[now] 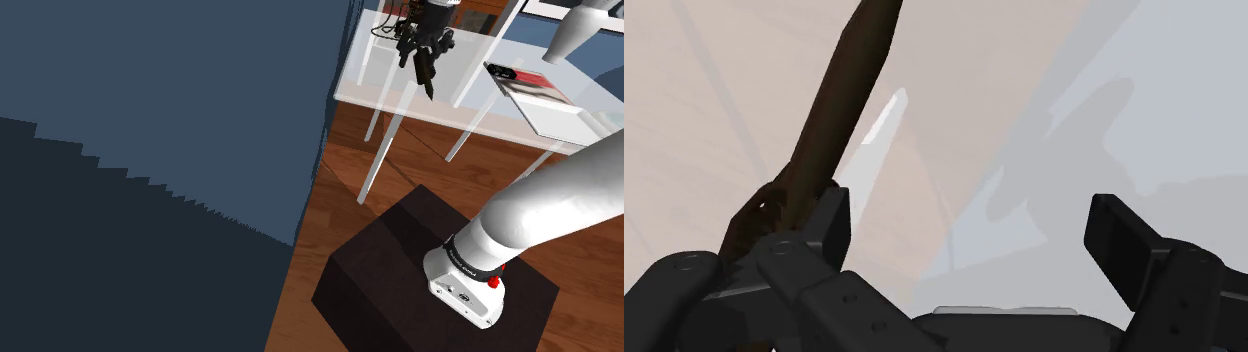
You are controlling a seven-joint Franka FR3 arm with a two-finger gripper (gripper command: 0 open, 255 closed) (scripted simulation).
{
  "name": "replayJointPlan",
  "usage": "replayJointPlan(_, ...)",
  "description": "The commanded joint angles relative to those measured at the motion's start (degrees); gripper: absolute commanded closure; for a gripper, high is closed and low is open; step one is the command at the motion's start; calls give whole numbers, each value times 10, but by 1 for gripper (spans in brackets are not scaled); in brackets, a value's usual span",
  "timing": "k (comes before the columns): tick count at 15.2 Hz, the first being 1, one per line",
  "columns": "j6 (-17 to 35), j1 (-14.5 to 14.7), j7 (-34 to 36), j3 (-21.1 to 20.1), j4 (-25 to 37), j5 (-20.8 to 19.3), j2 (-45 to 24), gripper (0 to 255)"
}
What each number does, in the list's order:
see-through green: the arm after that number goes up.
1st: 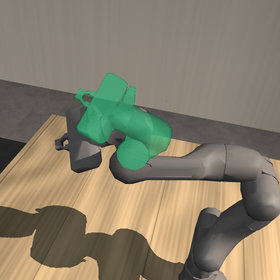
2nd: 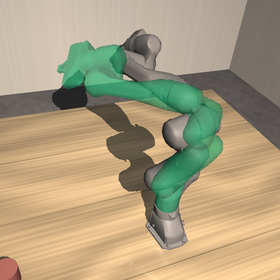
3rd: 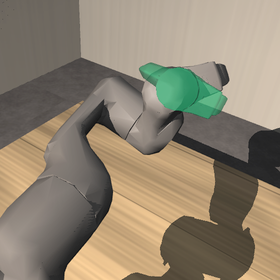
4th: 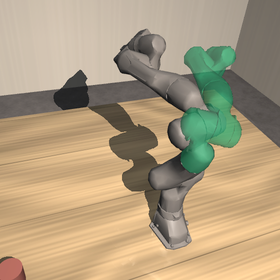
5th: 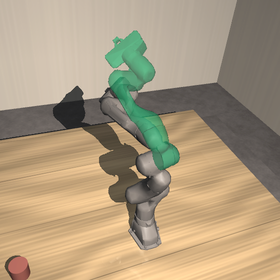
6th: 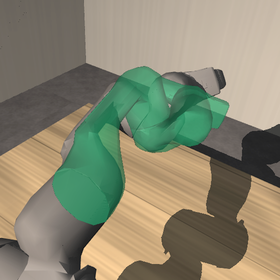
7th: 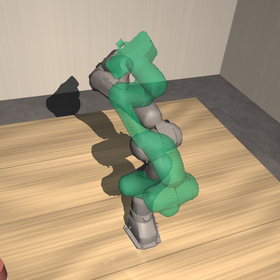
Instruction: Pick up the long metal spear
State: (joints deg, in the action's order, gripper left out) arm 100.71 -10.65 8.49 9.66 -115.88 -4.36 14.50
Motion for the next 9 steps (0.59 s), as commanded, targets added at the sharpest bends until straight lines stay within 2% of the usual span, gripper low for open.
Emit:
replayJointPlan(1, 0, -12, 17, 13, 34, 6, -35, 0)
replayJointPlan(9, -12, -63, 75, 68, 166, 45, -163, 0)
